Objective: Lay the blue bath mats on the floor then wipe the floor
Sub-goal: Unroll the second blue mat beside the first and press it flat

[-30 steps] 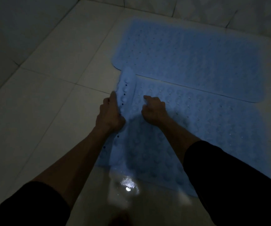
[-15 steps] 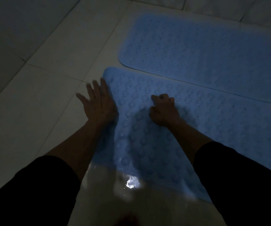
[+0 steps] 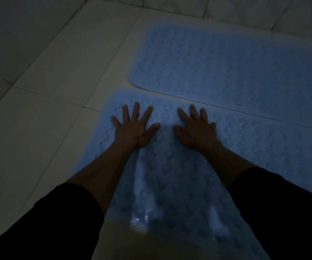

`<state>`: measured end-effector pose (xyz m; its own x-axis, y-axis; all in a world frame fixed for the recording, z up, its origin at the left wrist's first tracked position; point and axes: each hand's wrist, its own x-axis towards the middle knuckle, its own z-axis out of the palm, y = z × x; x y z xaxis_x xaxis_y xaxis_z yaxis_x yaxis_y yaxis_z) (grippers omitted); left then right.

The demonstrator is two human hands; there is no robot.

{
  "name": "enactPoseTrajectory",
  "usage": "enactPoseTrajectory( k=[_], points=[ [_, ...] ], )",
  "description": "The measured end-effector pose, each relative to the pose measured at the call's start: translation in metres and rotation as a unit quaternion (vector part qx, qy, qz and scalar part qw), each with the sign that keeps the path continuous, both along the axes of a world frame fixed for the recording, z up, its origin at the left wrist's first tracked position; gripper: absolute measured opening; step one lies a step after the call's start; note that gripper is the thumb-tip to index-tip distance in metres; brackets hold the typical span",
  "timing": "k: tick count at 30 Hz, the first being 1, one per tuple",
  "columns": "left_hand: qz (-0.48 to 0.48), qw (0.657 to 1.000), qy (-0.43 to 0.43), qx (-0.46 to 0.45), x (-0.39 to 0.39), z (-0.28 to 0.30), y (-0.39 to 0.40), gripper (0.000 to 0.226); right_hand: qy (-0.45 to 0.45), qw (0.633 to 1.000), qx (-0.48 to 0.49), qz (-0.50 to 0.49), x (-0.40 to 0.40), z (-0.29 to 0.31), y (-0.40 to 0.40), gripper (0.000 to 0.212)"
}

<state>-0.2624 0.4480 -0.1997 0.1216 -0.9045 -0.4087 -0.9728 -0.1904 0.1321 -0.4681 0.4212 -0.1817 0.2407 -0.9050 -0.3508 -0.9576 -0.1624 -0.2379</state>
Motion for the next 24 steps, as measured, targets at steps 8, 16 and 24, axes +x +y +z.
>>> enactPoseTrajectory(
  k=[8,16,24],
  points=[
    [-0.004,1.000,0.006,-0.016,0.000,-0.004,-0.008,0.075,0.001,1.000,-0.013,-0.011,-0.002,-0.010,-0.005,0.067],
    [-0.009,1.000,0.011,-0.015,0.003,-0.005,-0.009,0.074,-0.012,1.000,-0.007,-0.011,-0.001,-0.010,-0.004,0.067],
    [-0.016,0.993,-0.015,-0.119,0.020,-0.010,0.000,0.072,-0.011,0.994,-0.098,0.049,0.013,-0.016,-0.012,0.073]
  ],
)
